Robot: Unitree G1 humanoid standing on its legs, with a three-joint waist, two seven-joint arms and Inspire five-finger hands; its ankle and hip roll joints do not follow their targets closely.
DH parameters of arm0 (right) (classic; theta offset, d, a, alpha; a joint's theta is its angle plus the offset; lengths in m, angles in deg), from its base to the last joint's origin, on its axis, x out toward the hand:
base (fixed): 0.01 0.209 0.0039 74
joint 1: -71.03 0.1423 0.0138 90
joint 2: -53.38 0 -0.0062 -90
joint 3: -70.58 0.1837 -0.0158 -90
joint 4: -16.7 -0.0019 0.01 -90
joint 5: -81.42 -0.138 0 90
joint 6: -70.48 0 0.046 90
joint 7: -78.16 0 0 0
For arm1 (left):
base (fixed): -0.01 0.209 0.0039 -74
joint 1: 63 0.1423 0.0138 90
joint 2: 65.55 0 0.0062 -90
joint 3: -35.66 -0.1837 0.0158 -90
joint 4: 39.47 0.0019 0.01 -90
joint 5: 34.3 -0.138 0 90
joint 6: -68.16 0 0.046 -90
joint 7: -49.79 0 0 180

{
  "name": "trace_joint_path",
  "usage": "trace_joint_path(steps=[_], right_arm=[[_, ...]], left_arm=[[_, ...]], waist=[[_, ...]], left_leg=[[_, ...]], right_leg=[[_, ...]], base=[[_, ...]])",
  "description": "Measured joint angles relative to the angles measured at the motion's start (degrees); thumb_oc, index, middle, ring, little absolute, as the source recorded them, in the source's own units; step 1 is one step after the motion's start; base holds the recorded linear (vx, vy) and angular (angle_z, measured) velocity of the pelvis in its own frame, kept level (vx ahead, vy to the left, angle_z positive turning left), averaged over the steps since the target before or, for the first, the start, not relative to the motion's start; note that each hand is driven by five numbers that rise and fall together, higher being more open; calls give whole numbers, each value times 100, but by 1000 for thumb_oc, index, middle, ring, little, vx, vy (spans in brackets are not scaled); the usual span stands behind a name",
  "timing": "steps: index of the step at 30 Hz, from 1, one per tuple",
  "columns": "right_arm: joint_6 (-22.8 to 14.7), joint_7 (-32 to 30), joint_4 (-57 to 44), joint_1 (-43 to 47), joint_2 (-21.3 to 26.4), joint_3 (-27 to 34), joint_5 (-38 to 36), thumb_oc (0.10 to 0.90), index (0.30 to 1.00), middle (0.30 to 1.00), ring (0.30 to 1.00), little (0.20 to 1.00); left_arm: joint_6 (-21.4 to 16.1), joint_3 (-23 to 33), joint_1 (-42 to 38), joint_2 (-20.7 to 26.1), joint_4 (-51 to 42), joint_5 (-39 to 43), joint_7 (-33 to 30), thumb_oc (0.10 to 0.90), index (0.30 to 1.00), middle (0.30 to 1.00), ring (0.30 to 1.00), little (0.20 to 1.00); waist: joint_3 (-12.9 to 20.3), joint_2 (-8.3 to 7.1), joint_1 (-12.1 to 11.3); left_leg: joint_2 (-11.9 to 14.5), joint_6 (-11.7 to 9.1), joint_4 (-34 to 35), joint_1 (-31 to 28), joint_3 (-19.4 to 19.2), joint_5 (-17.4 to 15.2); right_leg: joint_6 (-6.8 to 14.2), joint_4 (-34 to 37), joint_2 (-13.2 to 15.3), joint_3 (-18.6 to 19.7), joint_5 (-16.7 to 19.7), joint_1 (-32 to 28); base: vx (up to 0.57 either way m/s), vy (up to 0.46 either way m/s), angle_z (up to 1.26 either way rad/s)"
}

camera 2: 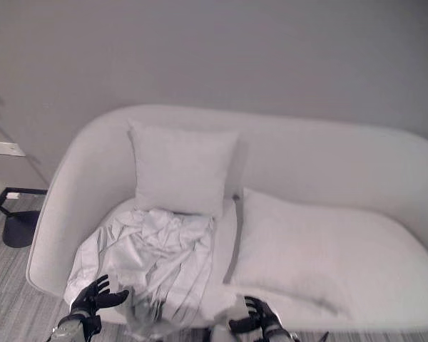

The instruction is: Hang the clothes on the sofa on the clothes rack.

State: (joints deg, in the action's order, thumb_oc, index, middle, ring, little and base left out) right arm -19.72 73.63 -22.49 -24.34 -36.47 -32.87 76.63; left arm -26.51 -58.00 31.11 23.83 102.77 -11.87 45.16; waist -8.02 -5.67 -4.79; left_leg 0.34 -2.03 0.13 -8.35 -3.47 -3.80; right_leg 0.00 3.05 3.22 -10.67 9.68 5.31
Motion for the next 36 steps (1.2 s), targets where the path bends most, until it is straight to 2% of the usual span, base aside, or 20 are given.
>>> trace_joint_path(steps=[3,5,10,13,15,16,17,18,19,20,22,23,25,26,28,29,32,33,34,36], right_arm=[[18,-46,25,-41,78,-4,1,800,900,900,900,900],[13,-46,18,-43,174,-5,8,800,900,900,900,900],[63,-76,230,257,220,-7,59,800,900,900,900,900],[110,-79,302,495,222,0,230,800,900,900,900,900],[3,-63,168,315,303,587,220,800,900,900,900,900],[32,-89,101,250,405,513,215,800,900,900,900,900],[112,-82,67,180,488,453,217,800,900,900,900,900],[185,-63,64,72,676,447,218,800,900,900,900,900],[229,-18,163,20,875,437,229,800,900,900,900,900],[330,-30,346,111,590,518,221,800,900,900,900,900],[419,-14,124,-1,111,451,213,800,900,900,900,900],[422,14,-584,-49,224,183,230,800,900,900,900,900],[365,124,-1254,-170,217,-16,297,800,900,900,900,900],[308,178,-1702,-205,204,-68,443,800,900,900,900,900],[326,143,-1870,81,231,-21,453,800,900,900,900,900],[282,53,-2150,218,342,82,454,800,900,900,900,900],[208,-14,-2328,502,639,211,471,800,900,900,900,900],[210,-142,-2370,574,845,453,559,800,900,900,900,900],[227,-247,-2392,656,1126,657,661,800,900,900,900,900],[250,-227,-2470,695,1257,663,668,800,900,900,900,900]], left_arm=[[24,-10,117,-141,-39,4,1,800,900,900,900,900],[18,-21,64,-240,-192,36,-3,800,900,900,900,900],[16,-191,-25,-222,-672,228,1,800,900,900,900,900],[10,-227,-356,-194,-868,397,-27,800,900,900,900,900],[23,-474,-447,-335,-1364,671,-96,800,900,900,900,900],[63,-500,-378,-398,-1714,700,-75,800,900,900,900,900],[125,-508,-337,-426,-2087,722,-45,800,900,900,900,900],[57,-632,-344,-449,-2589,734,50,800,900,900,900,900],[-128,-686,-443,-617,-2697,738,111,800,900,900,900,900],[-213,-681,-601,-420,-2852,740,119,800,900,900,900,900],[-222,-664,-605,149,-2869,707,128,800,900,900,900,900],[-217,-619,-370,281,-2814,636,122,800,900,900,900,900],[-135,-493,-159,303,-2679,621,111,800,900,900,900,900],[-133,-475,-106,456,-2738,620,125,800,900,900,900,900],[-100,-439,37,616,-2789,618,116,800,900,900,900,900],[-66,-490,42,725,-2824,611,136,800,900,900,900,900],[5,-488,-1,686,-2809,612,135,800,900,900,900,900],[14,-688,-12,627,-2866,605,175,800,900,900,900,900],[12,-792,-38,482,-3127,452,252,800,900,900,900,900],[28,-800,-23,460,-3333,409,284,800,900,900,900,900]], waist=[[-148,-65,-102],[-265,36,-157],[-474,79,-115],[-608,-57,-93],[-597,298,81],[-500,450,149],[-476,502,203],[-375,636,233],[-191,1045,171],[-189,810,96],[24,35,95],[104,309,144],[186,742,214],[146,660,193],[41,509,175],[-76,533,202],[-201,574,208],[-220,481,223],[-252,312,326],[-247,318,344]], left_leg=[[28,-59,-290,244,-2,-159],[95,-108,-576,608,57,145],[135,-72,-1055,1052,150,2],[1062,-489,-1035,1106,124,60],[1766,-734,-905,1062,228,98],[1899,-730,-771,1017,160,56],[1869,-803,-733,970,138,-12],[1605,-627,-622,946,-13,-129],[1695,-631,-280,946,49,-30],[1378,-992,-360,905,-116,256],[303,-243,-1080,1082,-254,-146],[16,167,-1216,1063,-620,-606],[41,273,-491,743,-602,-107],[-146,346,-196,627,-528,22],[-293,358,-148,573,-652,26],[-195,366,-133,560,-605,31],[-55,350,-112,511,-665,52],[-156,345,-94,381,-664,55],[-445,368,93,211,-626,69],[-434,377,110,184,-670,79]], right_leg=[[-253,231,-18,-34,-24,-289],[-239,261,-39,-214,-111,-342],[-238,260,178,-354,-113,-248],[-201,261,583,-300,-137,-156],[435,228,781,-260,-630,-170],[548,252,835,-292,-660,-157],[681,257,978,-289,-578,-168],[772,257,1278,-560,-526,-169],[674,-91,1280,-735,-598,-10],[659,-741,1554,-536,-610,185],[475,-432,2432,-493,-446,170],[-479,-928,2684,-505,-902,444],[113,-1894,1996,-61,-767,639],[491,-2104,1657,-166,-739,519],[449,-1889,1674,-546,-761,373],[277,-1907,1480,-1081,-921,254],[277,-1627,738,-636,-942,252],[385,-924,384,-357,-841,63],[445,-496,377,28,-569,-39],[515,-240,333,145,-490,-147]], base=[[-54,-7,12],[-108,36,41],[-32,235,23],[60,419,10],[234,974,25],[183,743,40],[130,486,44],[117,402,39],[155,619,18],[132,688,2],[79,636,-15],[29,402,-41],[35,365,-14],[29,313,7],[18,163,-12],[24,83,-13],[70,23,-5],[133,-27,20],[176,-93,15],[149,-107,-7]])
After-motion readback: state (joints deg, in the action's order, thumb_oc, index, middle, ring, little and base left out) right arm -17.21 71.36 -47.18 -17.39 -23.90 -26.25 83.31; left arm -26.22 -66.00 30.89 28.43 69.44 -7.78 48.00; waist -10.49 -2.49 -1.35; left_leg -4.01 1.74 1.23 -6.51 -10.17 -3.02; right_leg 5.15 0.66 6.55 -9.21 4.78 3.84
